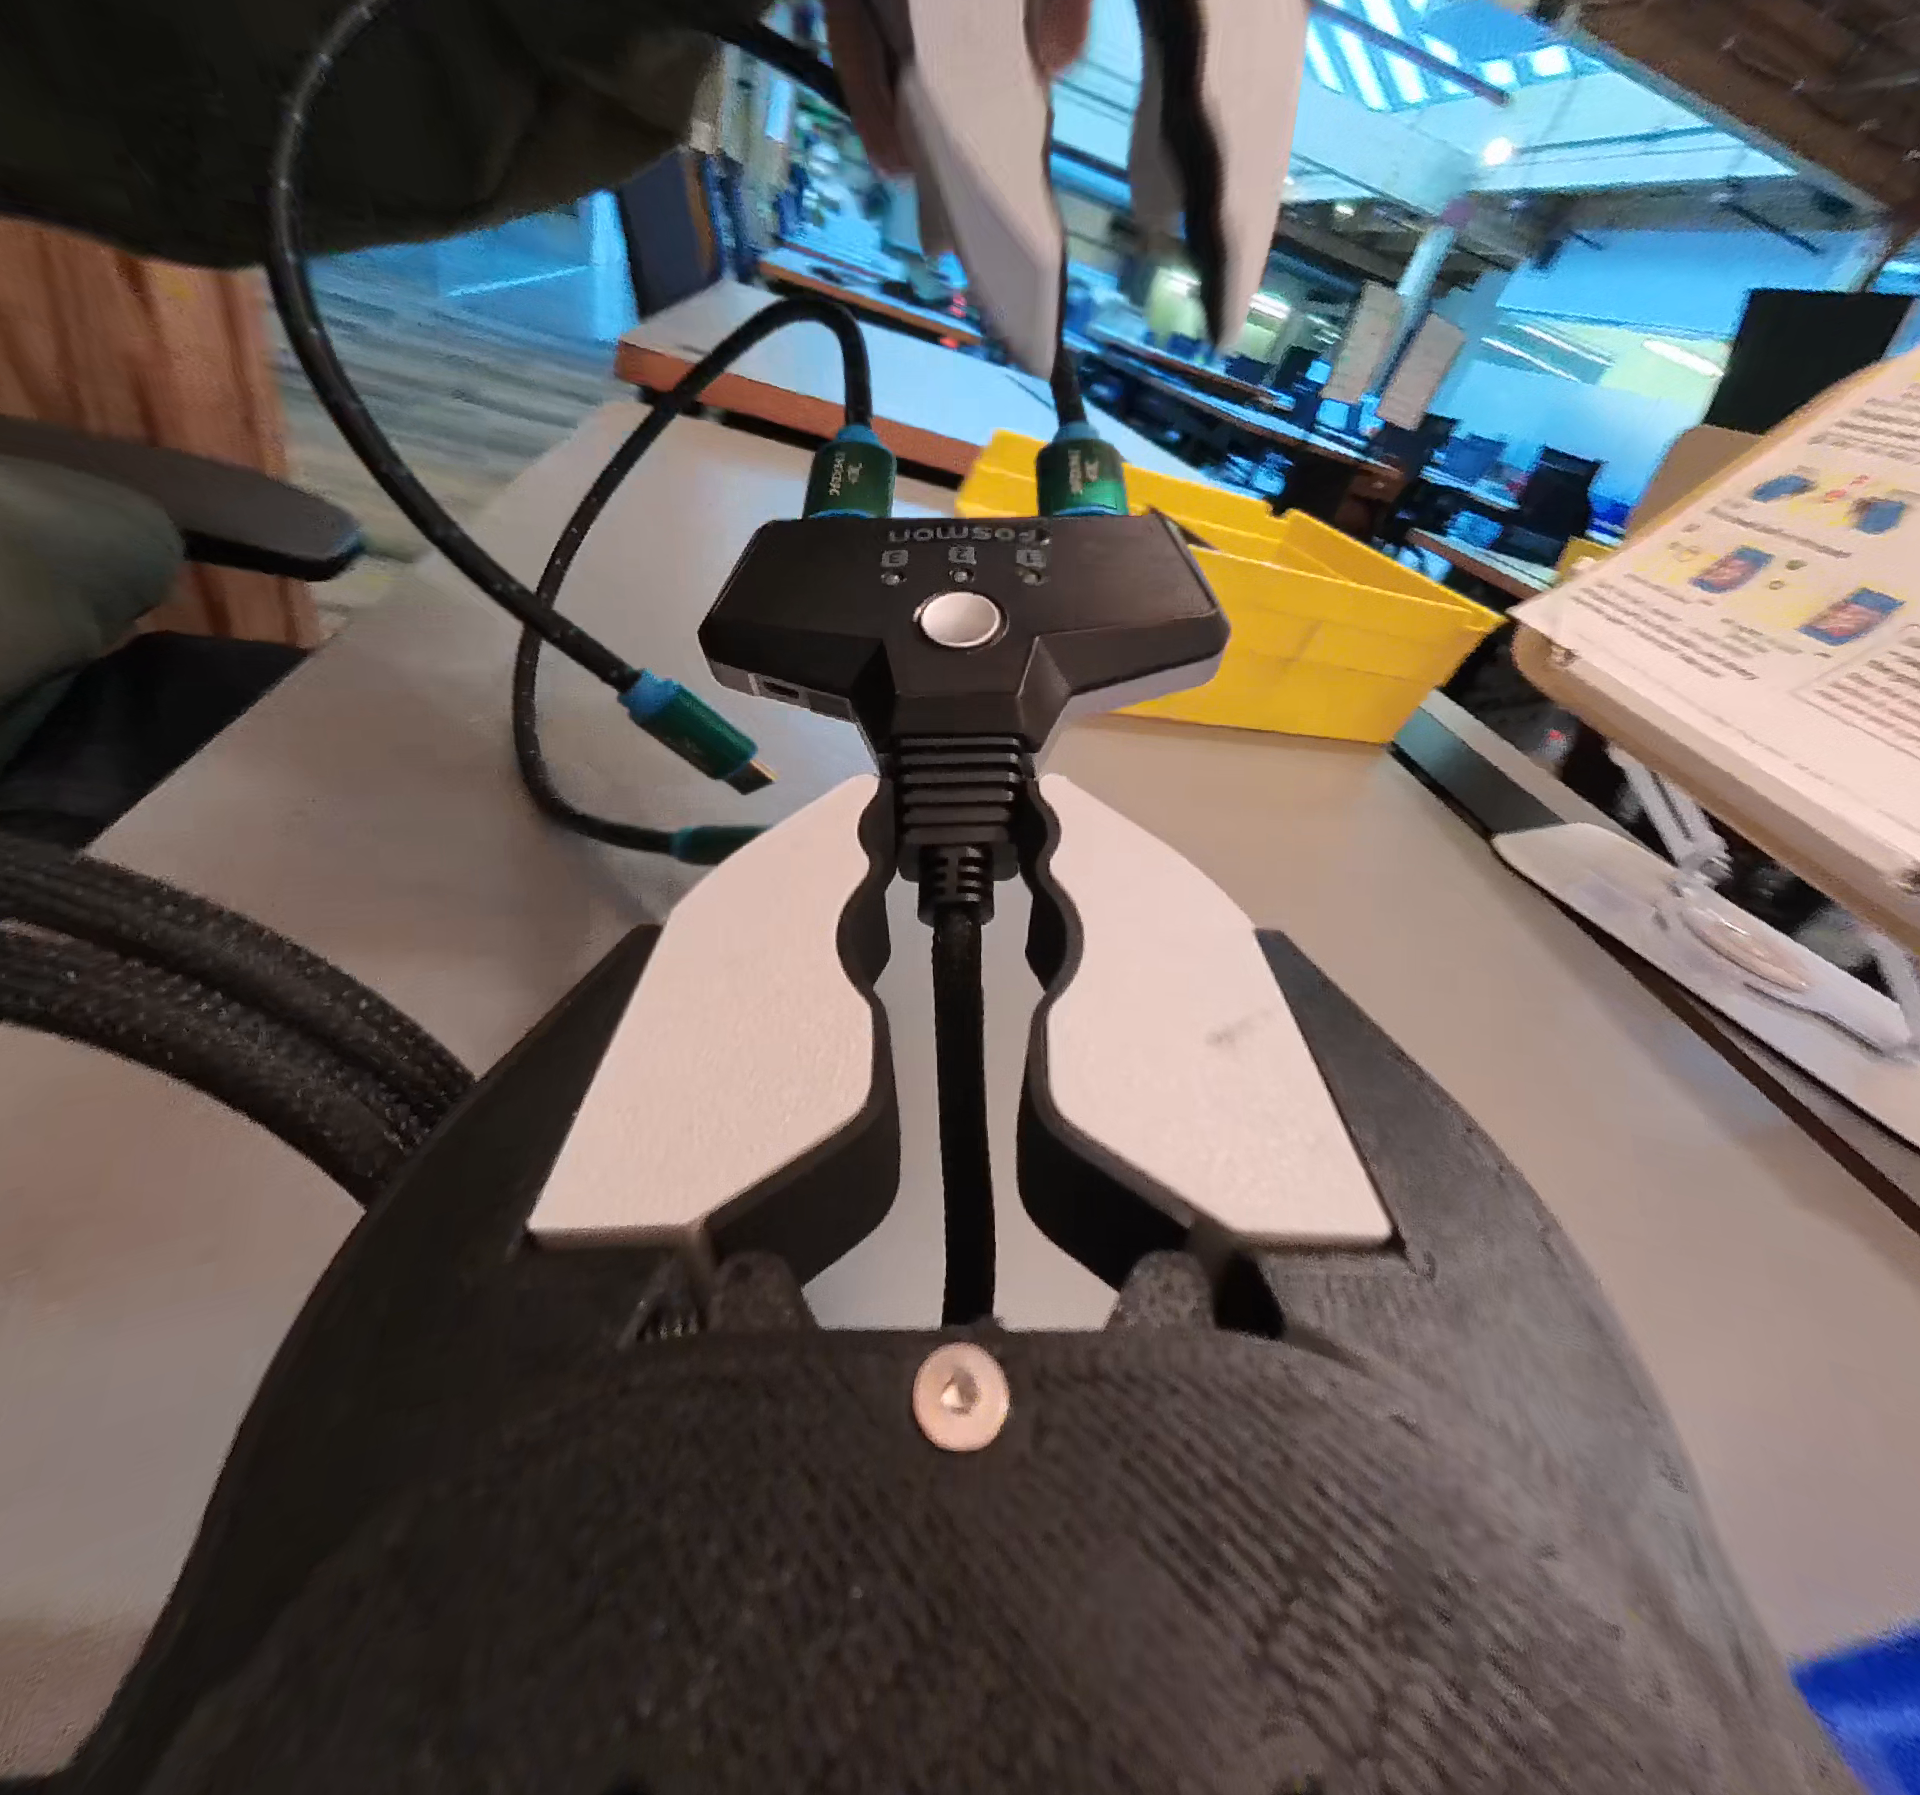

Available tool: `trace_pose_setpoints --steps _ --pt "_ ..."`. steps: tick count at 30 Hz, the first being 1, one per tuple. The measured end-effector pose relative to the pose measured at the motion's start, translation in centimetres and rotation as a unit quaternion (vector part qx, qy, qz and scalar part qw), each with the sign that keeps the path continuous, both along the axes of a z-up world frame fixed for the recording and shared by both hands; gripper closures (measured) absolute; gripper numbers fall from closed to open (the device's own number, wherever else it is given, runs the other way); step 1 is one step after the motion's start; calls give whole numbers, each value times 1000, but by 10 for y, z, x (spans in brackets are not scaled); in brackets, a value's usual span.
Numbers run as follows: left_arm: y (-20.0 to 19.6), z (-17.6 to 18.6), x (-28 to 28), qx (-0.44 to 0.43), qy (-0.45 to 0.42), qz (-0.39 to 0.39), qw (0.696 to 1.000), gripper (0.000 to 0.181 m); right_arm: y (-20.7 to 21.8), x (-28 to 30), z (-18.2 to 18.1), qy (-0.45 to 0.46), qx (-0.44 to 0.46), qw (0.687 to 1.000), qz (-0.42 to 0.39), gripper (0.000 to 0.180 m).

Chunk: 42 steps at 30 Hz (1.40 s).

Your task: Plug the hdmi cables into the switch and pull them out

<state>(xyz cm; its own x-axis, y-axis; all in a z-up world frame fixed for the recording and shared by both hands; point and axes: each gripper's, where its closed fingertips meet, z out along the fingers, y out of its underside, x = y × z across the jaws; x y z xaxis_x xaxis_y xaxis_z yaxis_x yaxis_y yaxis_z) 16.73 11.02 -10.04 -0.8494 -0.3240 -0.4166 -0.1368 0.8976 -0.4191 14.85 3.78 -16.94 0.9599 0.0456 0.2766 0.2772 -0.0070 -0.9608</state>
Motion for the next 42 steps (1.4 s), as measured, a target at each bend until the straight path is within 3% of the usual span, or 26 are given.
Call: trace_pose_setpoints --steps 1,4,7,9,14,17,20,22,24,26,29,32,37,40,42 --pt "6 24 7 -35 -50 31 998 139 -2 7 3 -1 0 1000 -23 157" --pt "33 97 1 -185 -181 95 961 134 -13 27 22 -21 20 995 -92 158" --pt "86 125 -23 -262 -278 149 912 132 -35 44 50 -52 37 985 -159 157" --pt "120 108 -38 -268 -287 190 900 132 -54 57 72 -73 50 974 -209 157" --pt "157 22 -66 -254 -211 236 914 124 -113 119 145 -123 104 918 -361 158" --pt "158 -10 -73 -269 -183 241 914 124 -155 177 192 -155 133 851 -484 157" --pt "149 -26 -74 -284 -171 231 915 124 -202 229 223 -205 149 757 -602 157" --pt "142 -34 -73 -288 -169 227 915 124 -229 254 220 -195 153 714 -654 157" --pt "134 -40 -72 -297 -167 213 916 124 -249 269 205 -160 173 692 -682 157" --pt "130 -48 -69 -296 -161 206 919 126 -256 278 194 -138 185 691 -685 157" --pt "130 -60 -62 -283 -148 200 926 126 -248 285 201 -111 211 720 -652 157" --pt "132 -63 -52 -275 -135 208 929 126 -229 286 231 -108 236 749 -610 157" --pt "118 -68 -43 -280 -124 197 931 126 -213 280 289 -109 324 762 -550 158" --pt "106 -82 -40 -272 -111 186 938 126 -217 285 282 -82 368 762 -526 158" --pt "99 -91 -40 -269 -103 177 941 126 -225 288 255 -74 372 760 -528 158"
